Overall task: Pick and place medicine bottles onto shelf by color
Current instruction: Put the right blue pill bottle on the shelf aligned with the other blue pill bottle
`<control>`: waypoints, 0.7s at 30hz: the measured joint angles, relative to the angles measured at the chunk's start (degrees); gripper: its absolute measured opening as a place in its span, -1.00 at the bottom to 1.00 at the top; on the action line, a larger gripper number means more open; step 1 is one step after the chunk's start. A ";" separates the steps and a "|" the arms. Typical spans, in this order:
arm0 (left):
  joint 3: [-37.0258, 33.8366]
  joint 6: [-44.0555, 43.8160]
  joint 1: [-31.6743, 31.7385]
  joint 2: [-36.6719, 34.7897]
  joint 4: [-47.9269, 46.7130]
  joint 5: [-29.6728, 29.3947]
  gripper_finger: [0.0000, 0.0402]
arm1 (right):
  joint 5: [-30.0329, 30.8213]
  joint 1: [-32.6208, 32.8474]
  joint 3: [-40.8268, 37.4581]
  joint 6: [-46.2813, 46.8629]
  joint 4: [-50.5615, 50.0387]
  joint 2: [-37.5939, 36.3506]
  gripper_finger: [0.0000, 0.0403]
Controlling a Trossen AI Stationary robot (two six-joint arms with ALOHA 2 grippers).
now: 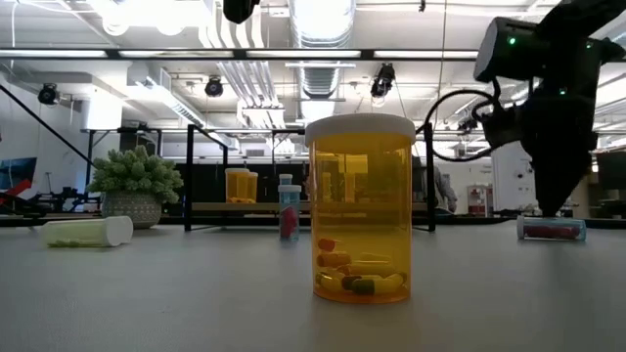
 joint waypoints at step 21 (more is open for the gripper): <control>0.00 -0.02 0.00 0.02 -0.44 0.02 0.16 | 0.87 0.00 0.23 -3.53 -0.56 11.35 -0.38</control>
